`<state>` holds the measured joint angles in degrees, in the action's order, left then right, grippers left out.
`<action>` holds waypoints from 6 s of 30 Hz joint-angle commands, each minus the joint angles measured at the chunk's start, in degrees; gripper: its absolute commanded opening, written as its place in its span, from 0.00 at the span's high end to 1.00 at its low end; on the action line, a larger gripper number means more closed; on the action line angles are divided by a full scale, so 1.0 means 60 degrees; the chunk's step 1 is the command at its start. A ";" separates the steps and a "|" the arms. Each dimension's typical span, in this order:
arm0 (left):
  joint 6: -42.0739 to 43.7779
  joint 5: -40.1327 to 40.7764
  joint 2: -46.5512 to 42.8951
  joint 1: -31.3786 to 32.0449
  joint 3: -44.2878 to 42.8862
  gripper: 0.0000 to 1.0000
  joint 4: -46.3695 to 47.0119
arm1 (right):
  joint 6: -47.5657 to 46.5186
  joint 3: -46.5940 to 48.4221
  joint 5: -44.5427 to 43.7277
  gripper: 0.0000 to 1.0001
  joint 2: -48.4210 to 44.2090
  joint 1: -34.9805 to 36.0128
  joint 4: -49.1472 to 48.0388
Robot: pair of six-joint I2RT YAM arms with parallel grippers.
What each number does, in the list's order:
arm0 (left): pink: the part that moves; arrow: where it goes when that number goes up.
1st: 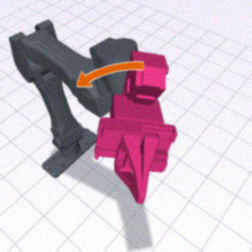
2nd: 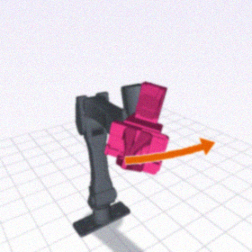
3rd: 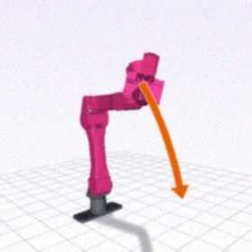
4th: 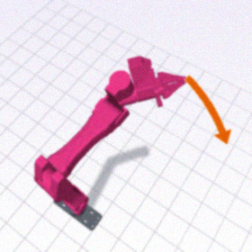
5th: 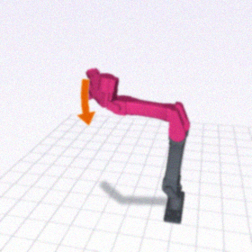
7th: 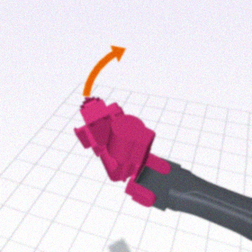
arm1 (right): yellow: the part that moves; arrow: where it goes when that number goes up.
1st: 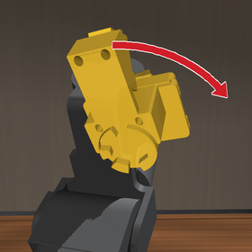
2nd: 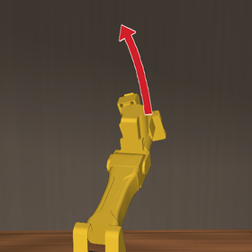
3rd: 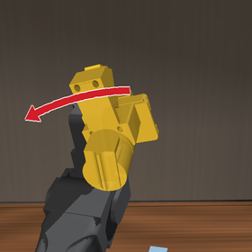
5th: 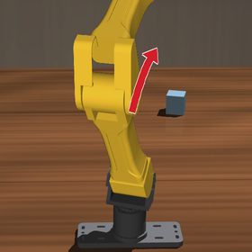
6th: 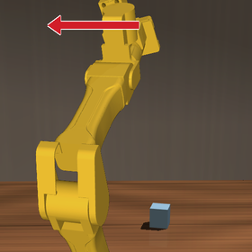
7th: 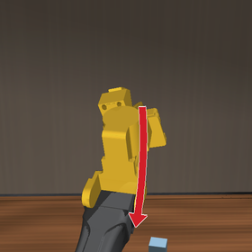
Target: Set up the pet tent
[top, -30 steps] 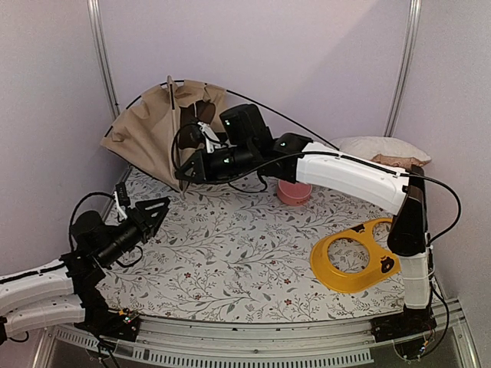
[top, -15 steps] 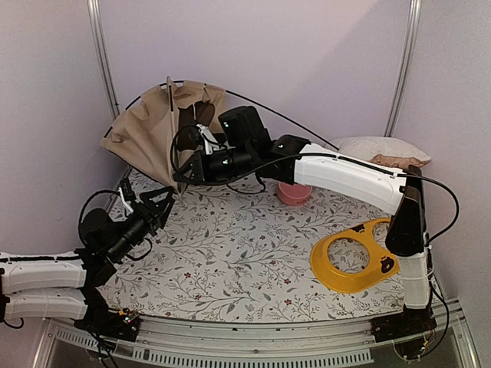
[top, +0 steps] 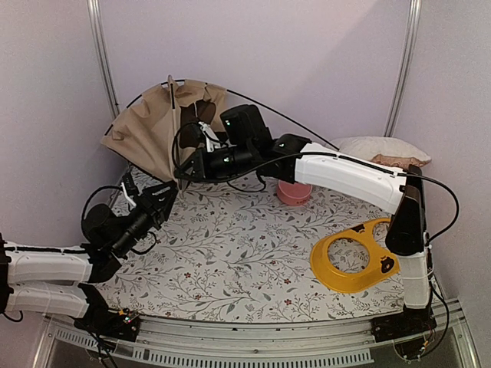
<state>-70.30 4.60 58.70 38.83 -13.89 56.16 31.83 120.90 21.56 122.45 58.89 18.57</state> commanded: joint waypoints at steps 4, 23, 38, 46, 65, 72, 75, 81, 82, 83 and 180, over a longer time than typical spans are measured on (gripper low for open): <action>-0.0095 -0.0168 0.0321 0.0003 -0.0246 0.87 0.1028 | 0.0042 0.0229 -0.0034 1.00 0.0029 -0.0006 -0.0283; -0.0346 0.0004 -0.1682 0.1003 -0.0356 1.00 -0.3759 | -0.0010 0.0204 -0.1147 1.00 0.0353 -0.0164 -0.1330; -0.0938 -0.0433 -0.2333 0.1103 -0.0981 1.00 -0.4186 | -0.1233 -0.1938 -0.3574 1.00 -0.0096 0.0118 -0.1839; -0.0604 0.0212 -0.3033 0.1108 -0.0837 1.00 -0.6024 | -0.1343 -0.1756 -0.3536 1.00 -0.0435 0.0057 -0.2158; 0.3560 0.1569 -0.2444 0.2217 -0.3400 0.89 -1.0540 | -0.0893 -0.0053 -0.2384 1.00 0.0168 0.0106 -0.1136; 0.4598 0.3170 -0.1575 0.2826 -0.4196 0.86 -1.0812 | -0.0843 0.0123 -0.2411 1.00 0.0314 0.0116 -0.0971; 0.4958 0.3776 -0.1281 0.2856 -0.4475 0.84 -1.0783 | -0.0799 0.0123 -0.2407 1.00 0.0359 0.0116 -0.0945; 0.5642 0.4195 -0.0787 0.2846 -0.5065 0.83 -1.0687 | -0.0788 0.0159 -0.2407 1.00 0.0402 0.0117 -0.0927; 0.5664 0.4292 -0.0677 0.2841 -0.5192 0.83 -1.0837 | -0.0781 0.0190 -0.2420 1.00 0.0426 0.0124 -0.0908; 0.5667 0.4353 -0.0584 0.2834 -0.5287 0.82 -1.0971 | -0.0767 0.0258 -0.2422 1.00 0.0458 0.0117 -0.0879; 0.1888 -0.2606 -0.1117 -0.2561 -0.5412 1.00 -0.8456 | -0.1668 -0.3082 -0.3996 1.00 0.0572 0.0961 -0.4235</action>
<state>-56.34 -11.57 53.87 26.39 -44.40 -10.17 23.14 104.18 -2.87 124.44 64.34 -15.42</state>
